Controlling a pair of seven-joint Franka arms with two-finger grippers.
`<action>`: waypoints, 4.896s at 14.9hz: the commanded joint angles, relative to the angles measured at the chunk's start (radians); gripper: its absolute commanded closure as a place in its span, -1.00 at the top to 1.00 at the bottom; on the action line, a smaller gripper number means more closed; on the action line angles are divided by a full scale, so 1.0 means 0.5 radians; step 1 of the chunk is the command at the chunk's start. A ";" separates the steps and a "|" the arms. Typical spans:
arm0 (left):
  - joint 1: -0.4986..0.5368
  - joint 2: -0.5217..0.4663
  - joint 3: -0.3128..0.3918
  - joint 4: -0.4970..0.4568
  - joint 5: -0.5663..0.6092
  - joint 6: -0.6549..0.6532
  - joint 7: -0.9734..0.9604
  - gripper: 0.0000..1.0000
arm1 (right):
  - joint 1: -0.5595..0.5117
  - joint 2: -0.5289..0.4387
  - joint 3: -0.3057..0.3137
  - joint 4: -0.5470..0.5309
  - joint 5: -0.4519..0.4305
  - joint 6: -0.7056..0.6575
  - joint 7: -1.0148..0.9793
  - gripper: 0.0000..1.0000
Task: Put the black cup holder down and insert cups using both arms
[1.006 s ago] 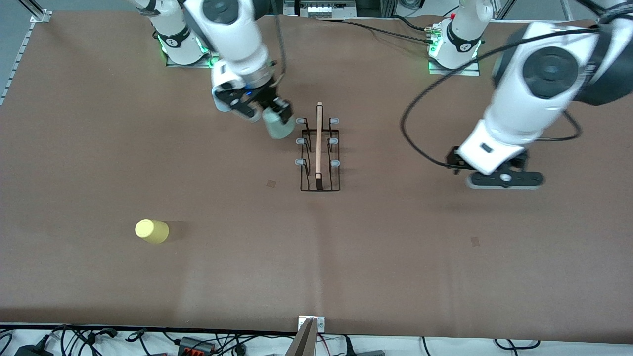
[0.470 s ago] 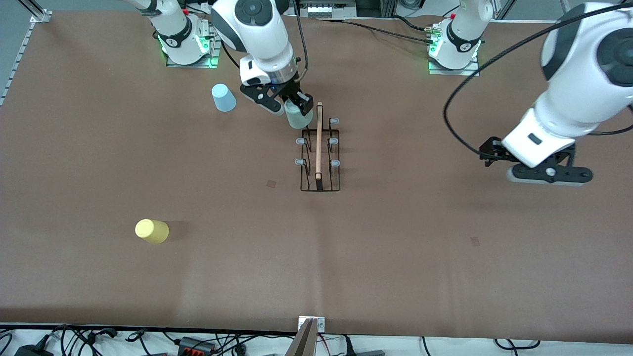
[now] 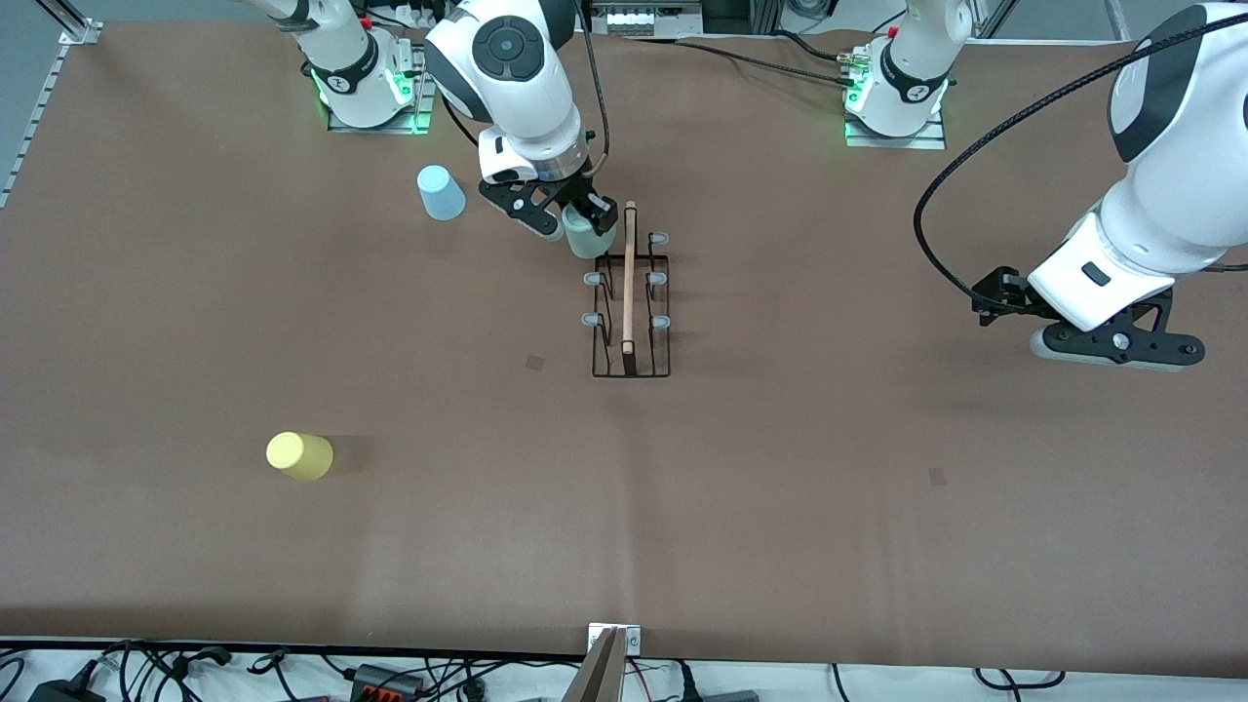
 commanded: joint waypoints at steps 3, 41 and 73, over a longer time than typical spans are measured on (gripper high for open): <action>0.133 0.009 -0.001 0.043 -0.187 -0.148 0.240 1.00 | 0.023 -0.009 0.007 -0.051 -0.010 0.022 0.015 -0.54; -0.382 -0.525 0.717 -0.491 -0.354 0.104 0.345 1.00 | -0.873 0.503 -0.892 0.396 -0.006 0.253 -3.485 1.00; -0.376 -0.522 0.717 -0.491 -0.357 0.088 0.348 1.00 | -0.845 0.948 -0.870 0.630 0.061 0.556 -3.568 -0.12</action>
